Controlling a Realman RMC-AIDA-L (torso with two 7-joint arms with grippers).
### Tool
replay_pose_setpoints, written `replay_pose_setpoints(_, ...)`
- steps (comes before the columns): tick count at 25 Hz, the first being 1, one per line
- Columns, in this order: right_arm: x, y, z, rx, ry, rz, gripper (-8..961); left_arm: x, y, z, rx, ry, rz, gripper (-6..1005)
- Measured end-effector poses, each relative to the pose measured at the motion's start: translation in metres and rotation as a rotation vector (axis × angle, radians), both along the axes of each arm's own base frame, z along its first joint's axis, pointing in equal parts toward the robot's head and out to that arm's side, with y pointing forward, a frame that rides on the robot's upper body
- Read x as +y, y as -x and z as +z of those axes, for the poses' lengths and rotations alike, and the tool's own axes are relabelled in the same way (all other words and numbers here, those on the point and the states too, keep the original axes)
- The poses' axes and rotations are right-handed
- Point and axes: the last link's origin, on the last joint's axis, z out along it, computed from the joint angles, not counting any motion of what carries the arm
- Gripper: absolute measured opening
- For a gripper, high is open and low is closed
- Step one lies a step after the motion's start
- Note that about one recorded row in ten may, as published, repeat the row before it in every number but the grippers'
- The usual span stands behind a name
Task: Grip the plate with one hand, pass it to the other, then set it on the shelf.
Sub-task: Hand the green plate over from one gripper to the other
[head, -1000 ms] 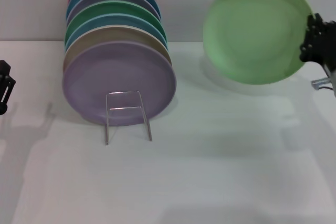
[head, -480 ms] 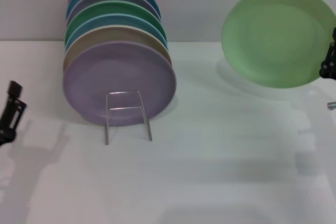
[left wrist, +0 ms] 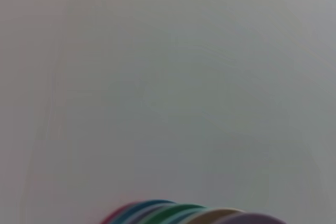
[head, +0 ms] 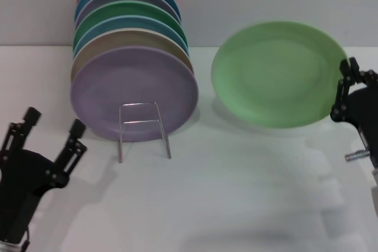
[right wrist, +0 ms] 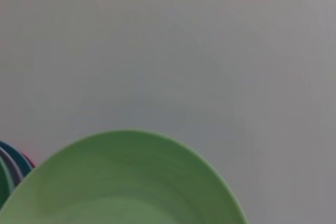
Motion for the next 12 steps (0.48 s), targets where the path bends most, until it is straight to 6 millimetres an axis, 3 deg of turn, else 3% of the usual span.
replay_pose_setpoints(12, -0.056, 0.022, -0.029, -0.042, -0.022, 0.037, 18, -0.004, -0.011, -0.022, -0.003, 0.107, -0.023, 830)
